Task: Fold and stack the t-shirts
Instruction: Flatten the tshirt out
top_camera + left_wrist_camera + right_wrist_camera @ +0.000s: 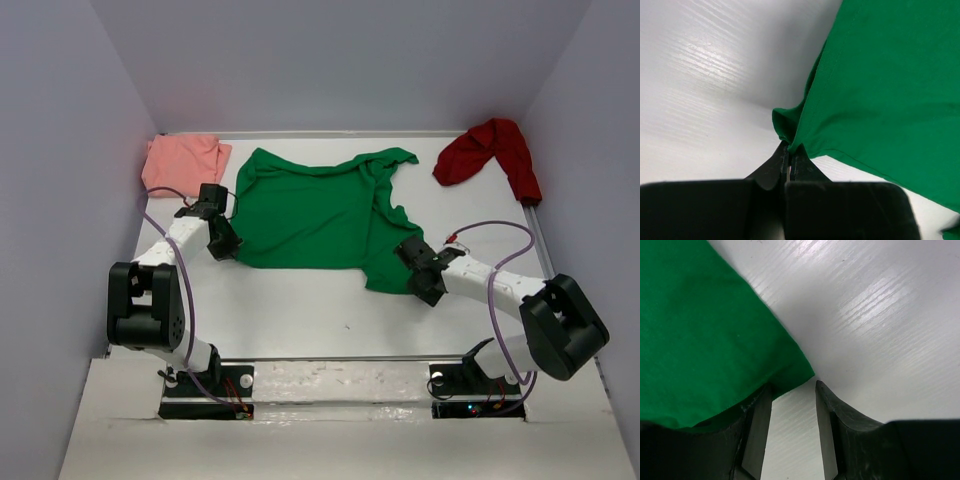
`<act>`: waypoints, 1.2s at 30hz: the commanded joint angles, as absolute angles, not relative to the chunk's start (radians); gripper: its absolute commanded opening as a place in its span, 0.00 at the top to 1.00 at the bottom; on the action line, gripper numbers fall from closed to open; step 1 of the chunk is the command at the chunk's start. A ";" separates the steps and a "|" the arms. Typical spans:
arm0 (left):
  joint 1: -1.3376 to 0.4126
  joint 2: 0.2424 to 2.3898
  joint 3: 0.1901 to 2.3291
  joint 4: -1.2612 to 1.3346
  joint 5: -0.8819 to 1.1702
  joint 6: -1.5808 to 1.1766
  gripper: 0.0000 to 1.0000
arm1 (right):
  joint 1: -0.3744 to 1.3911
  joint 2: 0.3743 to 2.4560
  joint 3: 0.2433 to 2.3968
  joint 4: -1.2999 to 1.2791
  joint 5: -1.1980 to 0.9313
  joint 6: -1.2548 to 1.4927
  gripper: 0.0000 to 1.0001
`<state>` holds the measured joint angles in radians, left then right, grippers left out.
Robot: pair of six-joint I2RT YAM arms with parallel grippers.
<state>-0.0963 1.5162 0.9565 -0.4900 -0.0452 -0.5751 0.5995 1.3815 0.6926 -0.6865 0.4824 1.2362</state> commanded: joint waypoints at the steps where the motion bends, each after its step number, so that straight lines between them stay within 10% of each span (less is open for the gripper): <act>1: -0.095 1.474 0.945 -0.489 -0.026 -0.552 1.00 | 0.563 1.373 0.666 -0.661 0.515 1.250 0.55; 8: -0.094 1.488 0.937 -0.474 -0.020 -0.548 1.00 | 0.497 1.353 0.661 -0.663 0.516 1.215 0.58; 18: -0.094 1.500 0.931 -0.463 -0.014 -0.540 1.00 | 0.474 1.400 0.672 -0.612 0.465 1.177 1.00; 36: -0.100 1.503 0.933 -0.460 -0.009 -0.551 1.00 | 0.529 1.321 0.794 -0.719 0.590 1.072 1.00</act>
